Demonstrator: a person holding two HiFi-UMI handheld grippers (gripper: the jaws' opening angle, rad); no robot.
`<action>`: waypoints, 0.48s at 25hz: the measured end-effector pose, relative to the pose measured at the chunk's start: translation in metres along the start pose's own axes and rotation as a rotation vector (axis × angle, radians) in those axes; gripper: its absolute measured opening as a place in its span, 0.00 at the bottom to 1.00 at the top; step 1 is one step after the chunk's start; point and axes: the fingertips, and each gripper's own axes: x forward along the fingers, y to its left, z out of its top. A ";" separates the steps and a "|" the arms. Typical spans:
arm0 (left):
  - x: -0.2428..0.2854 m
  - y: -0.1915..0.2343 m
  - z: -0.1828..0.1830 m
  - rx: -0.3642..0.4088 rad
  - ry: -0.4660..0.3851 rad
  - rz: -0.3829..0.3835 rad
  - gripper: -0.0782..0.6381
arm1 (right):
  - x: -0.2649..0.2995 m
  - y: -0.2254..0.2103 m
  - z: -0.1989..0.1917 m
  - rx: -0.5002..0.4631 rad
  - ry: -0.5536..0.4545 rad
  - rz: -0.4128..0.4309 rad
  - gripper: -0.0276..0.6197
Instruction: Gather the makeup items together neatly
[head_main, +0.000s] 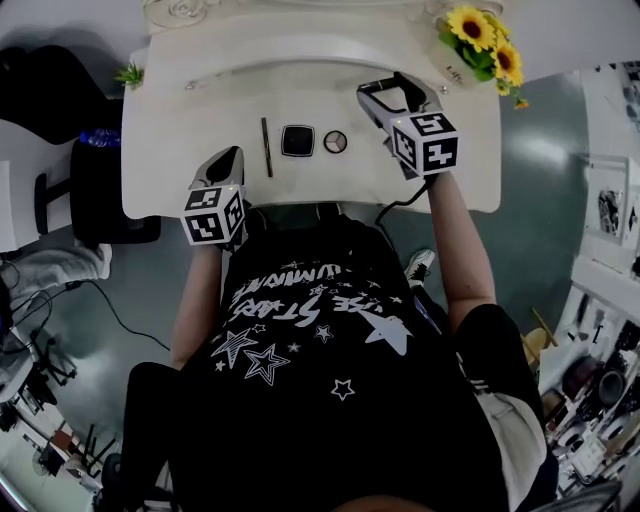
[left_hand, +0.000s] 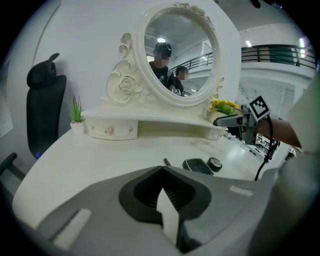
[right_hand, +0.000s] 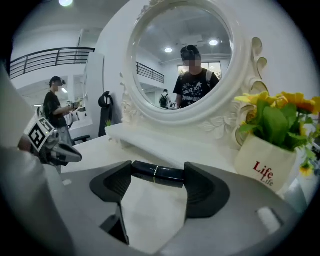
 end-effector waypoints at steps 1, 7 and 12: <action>0.000 -0.003 -0.001 -0.001 0.000 0.001 0.11 | -0.003 0.004 -0.007 -0.012 0.009 0.027 0.59; -0.001 -0.021 -0.011 -0.020 -0.001 0.019 0.11 | -0.013 0.033 -0.052 -0.129 0.089 0.202 0.59; -0.002 -0.029 -0.018 -0.043 0.000 0.052 0.11 | -0.016 0.048 -0.088 -0.205 0.153 0.310 0.59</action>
